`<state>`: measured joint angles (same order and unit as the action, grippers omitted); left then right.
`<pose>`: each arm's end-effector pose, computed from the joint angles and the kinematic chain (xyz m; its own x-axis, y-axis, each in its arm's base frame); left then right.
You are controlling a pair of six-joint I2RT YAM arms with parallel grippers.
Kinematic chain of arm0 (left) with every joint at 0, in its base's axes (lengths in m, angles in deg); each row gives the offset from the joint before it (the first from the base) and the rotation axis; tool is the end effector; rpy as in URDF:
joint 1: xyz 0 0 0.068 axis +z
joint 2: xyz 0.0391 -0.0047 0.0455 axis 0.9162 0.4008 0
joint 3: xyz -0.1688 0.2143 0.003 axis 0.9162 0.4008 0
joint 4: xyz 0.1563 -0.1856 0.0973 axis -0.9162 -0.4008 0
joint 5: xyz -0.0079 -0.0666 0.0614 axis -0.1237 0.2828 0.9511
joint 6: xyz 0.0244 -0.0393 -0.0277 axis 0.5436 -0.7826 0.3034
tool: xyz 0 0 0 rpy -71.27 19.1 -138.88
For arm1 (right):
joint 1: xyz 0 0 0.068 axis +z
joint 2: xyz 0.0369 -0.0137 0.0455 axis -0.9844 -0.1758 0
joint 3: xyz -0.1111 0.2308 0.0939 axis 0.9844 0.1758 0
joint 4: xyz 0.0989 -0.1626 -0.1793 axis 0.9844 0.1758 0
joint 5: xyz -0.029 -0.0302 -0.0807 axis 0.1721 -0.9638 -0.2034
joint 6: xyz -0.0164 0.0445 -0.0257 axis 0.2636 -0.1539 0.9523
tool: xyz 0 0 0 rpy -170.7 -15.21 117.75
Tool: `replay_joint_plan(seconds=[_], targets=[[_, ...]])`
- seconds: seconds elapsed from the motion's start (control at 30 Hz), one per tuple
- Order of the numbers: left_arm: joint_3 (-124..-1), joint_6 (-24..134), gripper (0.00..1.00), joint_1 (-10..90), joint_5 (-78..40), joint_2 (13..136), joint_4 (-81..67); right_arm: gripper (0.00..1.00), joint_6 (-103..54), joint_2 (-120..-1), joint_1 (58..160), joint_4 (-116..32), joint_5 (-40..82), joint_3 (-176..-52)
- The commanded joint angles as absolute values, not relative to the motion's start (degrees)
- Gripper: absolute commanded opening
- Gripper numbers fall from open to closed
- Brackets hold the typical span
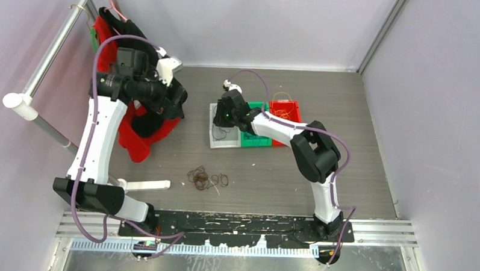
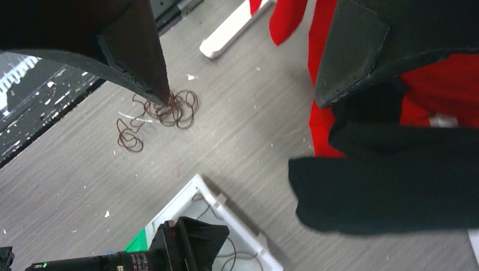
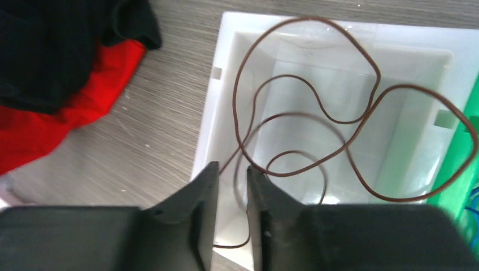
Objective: Untangle the cables
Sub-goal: Place the cable in the bin.
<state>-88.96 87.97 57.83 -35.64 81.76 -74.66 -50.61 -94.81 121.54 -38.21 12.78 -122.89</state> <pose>0.2676 -0.0553 0.4201 -0.5507 0.4182 -0.7224 0.6534 0.7546 -0.0612 0.3473 0.3085 0.2133 -0.7223 0.0888 -0.6859 -0.3140 0.8415 0.4396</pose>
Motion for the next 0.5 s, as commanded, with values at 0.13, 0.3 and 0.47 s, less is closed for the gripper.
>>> replay_joint_plan(seconds=[0.13,0.3,0.47], targets=[[-101.40,88.44,0.99,62.13,-30.47,87.01,-94.54,0.49,-46.24,-92.24,122.00,-32.28,5.78,-129.59],[-103.35,90.46,1.00,62.14,-30.38,87.52,-98.87,0.51,-44.40,-87.77,122.11,-29.52,5.69,-129.49],[-99.25,91.07,0.99,62.15,-34.08,84.26,-98.94,0.47,-43.79,-86.57,122.38,-28.63,5.36,-129.10]])
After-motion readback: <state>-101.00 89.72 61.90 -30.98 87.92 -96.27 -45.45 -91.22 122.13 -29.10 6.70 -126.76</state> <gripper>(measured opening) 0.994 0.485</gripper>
